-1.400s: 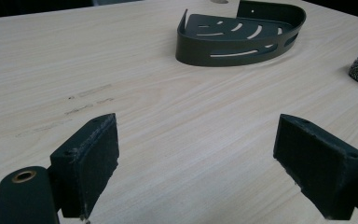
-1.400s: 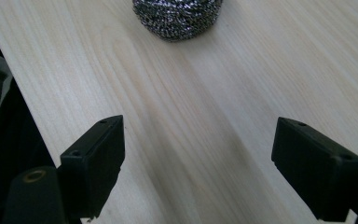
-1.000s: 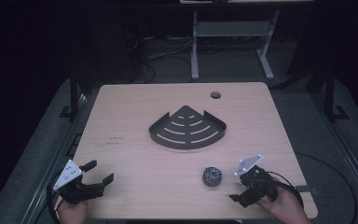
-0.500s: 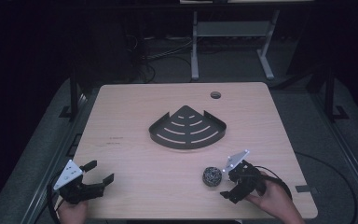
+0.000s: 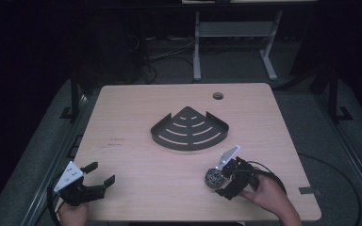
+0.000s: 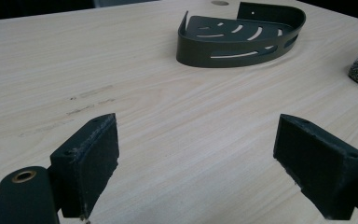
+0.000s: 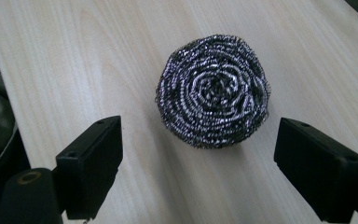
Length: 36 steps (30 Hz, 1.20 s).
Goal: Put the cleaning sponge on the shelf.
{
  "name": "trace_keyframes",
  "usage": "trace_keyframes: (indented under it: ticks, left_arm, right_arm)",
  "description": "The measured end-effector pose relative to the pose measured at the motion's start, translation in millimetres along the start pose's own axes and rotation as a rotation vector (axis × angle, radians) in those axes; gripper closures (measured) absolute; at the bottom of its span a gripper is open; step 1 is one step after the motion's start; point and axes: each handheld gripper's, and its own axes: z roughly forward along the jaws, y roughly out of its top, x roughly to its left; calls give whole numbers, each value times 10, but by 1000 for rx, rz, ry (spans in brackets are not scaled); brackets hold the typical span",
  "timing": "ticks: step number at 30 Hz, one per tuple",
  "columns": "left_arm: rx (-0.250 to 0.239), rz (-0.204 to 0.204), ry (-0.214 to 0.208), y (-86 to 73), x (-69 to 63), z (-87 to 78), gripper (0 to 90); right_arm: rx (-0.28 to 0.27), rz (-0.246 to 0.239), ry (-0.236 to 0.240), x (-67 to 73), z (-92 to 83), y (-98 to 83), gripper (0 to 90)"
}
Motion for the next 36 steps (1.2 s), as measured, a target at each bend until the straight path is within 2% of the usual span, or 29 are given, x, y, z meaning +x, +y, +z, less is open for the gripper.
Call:
trace_keyframes:
  ticks: [11,27,32,33,36]
  left_arm:
    - [-2,-3,-3,-1,6,-2,133]
    - [-6,-7,-5,-2,9,-5,134]
    - [-7,-6,0,-1,11,-17,133]
    - [-9,-6,0,-1,18,-20,134]
    - [-9,-9,1,-5,18,-23,133]
  right_arm:
    - [49,-19,-7,-34,111,169,161]
    - [102,-31,-25,-60,205,276,211]
    - [125,-32,-24,-49,251,298,253]
    - [139,-40,-24,-47,273,299,290]
    - [132,-43,-23,-41,266,303,320]
